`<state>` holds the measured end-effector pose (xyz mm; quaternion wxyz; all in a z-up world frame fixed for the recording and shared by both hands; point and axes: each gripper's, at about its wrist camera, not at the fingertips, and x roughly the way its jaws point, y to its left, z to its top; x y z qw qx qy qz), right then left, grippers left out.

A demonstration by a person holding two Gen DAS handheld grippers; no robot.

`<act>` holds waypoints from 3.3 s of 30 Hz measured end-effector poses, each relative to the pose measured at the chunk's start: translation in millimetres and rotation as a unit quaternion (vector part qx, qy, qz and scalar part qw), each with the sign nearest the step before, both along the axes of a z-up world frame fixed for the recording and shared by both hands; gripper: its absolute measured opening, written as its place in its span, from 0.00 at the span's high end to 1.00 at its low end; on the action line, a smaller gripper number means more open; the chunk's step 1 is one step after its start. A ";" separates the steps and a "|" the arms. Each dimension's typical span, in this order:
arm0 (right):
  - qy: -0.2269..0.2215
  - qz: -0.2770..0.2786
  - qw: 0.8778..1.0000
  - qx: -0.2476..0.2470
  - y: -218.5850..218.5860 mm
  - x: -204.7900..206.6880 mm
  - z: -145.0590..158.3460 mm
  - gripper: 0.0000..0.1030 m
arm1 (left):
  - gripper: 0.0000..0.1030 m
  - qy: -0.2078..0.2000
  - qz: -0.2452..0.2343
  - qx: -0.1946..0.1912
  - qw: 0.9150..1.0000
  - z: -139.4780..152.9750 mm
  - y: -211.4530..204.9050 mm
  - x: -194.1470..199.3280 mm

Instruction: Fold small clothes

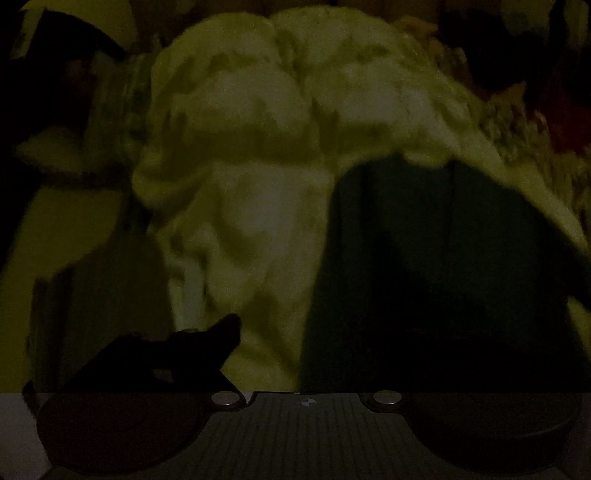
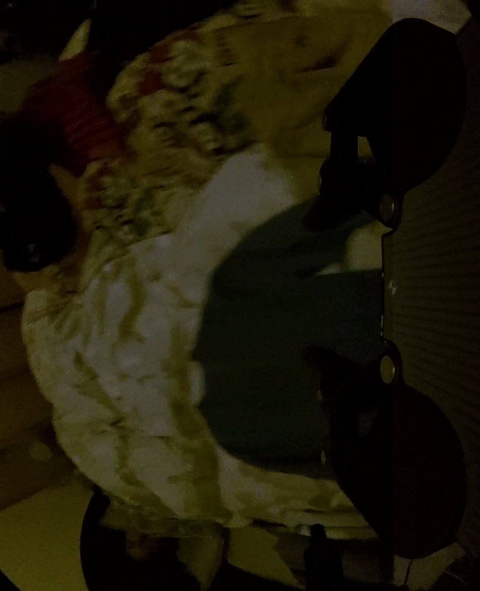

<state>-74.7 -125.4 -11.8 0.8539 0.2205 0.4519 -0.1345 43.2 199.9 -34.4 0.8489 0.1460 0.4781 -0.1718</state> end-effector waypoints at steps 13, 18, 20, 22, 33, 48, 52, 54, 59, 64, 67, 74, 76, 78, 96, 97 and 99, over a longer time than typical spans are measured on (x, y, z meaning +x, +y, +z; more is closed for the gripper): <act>0.108 0.011 0.992 0.069 57.3 -64.5 -64.7 0.25 | 0.00 0.108 0.006 0.047 0.993 -87.0 43.7 -69.3; 0.116 0.021 0.990 0.076 77.0 -58.4 -85.0 0.25 | 0.00 0.121 -0.015 0.066 0.990 -116.8 30.0 -68.7; 0.124 0.027 0.989 0.074 84.8 -54.3 -97.3 0.26 | 0.00 0.130 -0.022 0.050 0.990 -123.2 25.9 -68.5; 0.140 0.025 0.987 0.072 91.5 -52.1 -110.0 0.40 | 0.01 0.136 -0.018 0.050 0.989 -126.2 24.3 -68.2; 0.100 0.008 0.991 0.090 92.5 -60.6 -75.3 0.88 | 0.27 0.018 0.066 -0.007 0.998 0.6 72.7 -49.1; 0.118 -0.017 0.990 0.082 83.4 -71.4 -70.8 0.64 | 0.00 -0.044 0.212 -0.067 0.974 40.8 98.0 28.7; 0.119 -0.036 0.989 0.077 68.4 -81.8 -71.4 0.64 | 0.00 -0.029 0.109 -0.082 0.990 42.5 69.6 -13.8; 0.119 -0.043 0.989 0.079 62.1 -87.4 -71.8 0.63 | 0.00 -0.013 0.025 -0.067 0.997 36.9 51.0 -43.2; 0.127 -0.012 0.987 0.095 60.8 -96.7 -79.1 0.63 | 0.00 0.094 -0.063 -0.040 0.993 -20.2 28.7 -98.2; 0.152 0.011 0.984 0.092 73.5 -99.7 -94.5 0.63 | 0.00 0.135 -0.093 0.012 0.986 -88.7 18.9 -119.5; 0.159 0.016 0.982 0.096 79.0 -102.0 -97.1 0.62 | 0.00 0.162 -0.093 -0.002 0.982 -107.1 14.3 -120.6; 0.169 0.025 0.981 0.092 83.1 -101.1 -98.2 0.55 | 0.02 0.177 -0.084 -0.021 0.980 -118.6 0.5 -124.3; 0.170 0.026 0.981 0.091 82.4 -98.8 -98.6 0.55 | 0.28 0.181 -0.063 -0.020 0.981 -116.9 5.1 -120.1; 0.170 0.028 0.981 0.092 82.8 -96.7 -98.2 0.53 | 0.30 0.196 -0.028 -0.051 0.979 -105.7 19.2 -111.3; 0.125 0.118 0.982 0.077 107.9 -70.6 -100.5 0.42 | 0.31 0.092 0.122 -0.074 0.986 -36.3 100.5 -25.2; 0.118 0.133 0.981 0.076 114.2 -65.9 -101.0 0.42 | 0.31 0.094 0.124 -0.073 0.985 -39.8 96.5 -23.5; 0.108 0.154 0.979 0.079 124.3 -59.5 -104.3 0.42 | 0.31 0.096 0.128 -0.072 0.984 -41.8 92.6 -26.5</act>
